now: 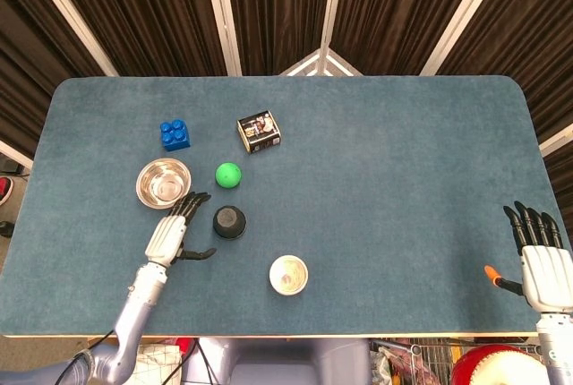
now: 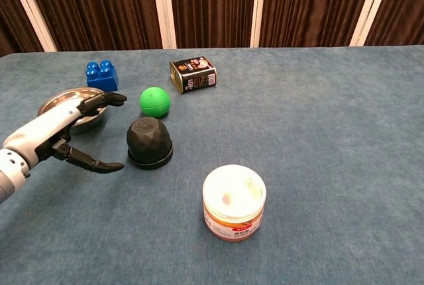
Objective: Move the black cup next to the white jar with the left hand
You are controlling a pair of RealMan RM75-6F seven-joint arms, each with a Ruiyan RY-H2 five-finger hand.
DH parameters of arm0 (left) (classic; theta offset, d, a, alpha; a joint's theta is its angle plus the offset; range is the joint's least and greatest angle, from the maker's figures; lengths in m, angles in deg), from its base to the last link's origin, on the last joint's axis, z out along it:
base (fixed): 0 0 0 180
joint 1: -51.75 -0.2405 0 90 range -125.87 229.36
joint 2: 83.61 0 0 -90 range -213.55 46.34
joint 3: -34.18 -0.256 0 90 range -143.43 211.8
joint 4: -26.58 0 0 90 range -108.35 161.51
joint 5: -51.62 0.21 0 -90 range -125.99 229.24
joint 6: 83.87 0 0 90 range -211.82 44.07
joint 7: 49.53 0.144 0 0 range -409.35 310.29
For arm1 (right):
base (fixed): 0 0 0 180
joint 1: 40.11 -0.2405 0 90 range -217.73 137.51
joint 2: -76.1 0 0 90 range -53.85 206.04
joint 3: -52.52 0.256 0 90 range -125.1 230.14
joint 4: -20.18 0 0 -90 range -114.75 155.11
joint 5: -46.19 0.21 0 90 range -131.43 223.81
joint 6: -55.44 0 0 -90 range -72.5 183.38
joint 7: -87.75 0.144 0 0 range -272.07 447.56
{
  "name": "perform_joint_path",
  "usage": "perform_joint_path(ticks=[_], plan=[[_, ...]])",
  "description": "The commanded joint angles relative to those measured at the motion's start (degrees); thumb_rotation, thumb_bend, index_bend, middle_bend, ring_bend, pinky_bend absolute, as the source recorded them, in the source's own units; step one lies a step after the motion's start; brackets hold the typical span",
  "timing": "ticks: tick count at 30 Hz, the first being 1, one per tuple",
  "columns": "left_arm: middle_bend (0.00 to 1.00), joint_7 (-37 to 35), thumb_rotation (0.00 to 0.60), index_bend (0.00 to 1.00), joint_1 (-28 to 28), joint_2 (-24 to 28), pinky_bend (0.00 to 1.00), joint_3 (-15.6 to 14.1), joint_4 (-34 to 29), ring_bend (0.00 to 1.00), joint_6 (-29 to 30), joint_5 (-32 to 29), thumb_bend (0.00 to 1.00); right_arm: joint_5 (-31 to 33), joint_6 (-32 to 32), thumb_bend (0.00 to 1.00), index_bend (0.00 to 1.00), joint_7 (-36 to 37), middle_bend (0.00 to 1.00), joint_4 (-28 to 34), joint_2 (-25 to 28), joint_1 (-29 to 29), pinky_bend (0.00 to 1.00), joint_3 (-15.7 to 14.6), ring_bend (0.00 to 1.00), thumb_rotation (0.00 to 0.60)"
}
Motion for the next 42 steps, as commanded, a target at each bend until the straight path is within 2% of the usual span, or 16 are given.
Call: perform_joint_path(ticks=[1, 7, 27, 42], plan=[[0.08, 0.92, 0.600, 0.13, 0.45, -0.98, 0.00, 0.69, 0.84, 0.00, -0.75, -1.32, 0.15, 0.04, 0.08, 0.18, 0.03, -0.04, 0.00, 0.00, 0.01, -0.05, 0.01, 0.02, 0.02, 0.600], [0.08, 3.92, 0.600, 0.13, 1.61, -2.97, 0.00, 1.82, 2.25, 0.00, -2.11, -3.68, 0.14, 0.29, 0.49, 0.18, 0.03, -0.53, 0.00, 0.18, -0.02, -0.26, 0.01, 0.09, 0.02, 0.600], [0.20, 12.25, 0.600, 0.13, 4.43, -7.40, 0.00, 3.13, 4.51, 0.00, -4.73, -8.35, 0.14, 0.70, 0.49, 0.18, 0.03, -0.25, 0.00, 0.42, 0.51, -0.42, 0.01, 0.48, 0.02, 0.600], [0.26, 14.91, 0.600, 0.13, 4.63, -8.16, 0.00, 3.05, 4.16, 0.00, -1.75, -7.42, 0.15, 1.53, 2.01, 0.18, 0.03, 0.88, 0.00, 0.60, 1.36, -1.08, 0.01, 0.78, 0.02, 0.600]])
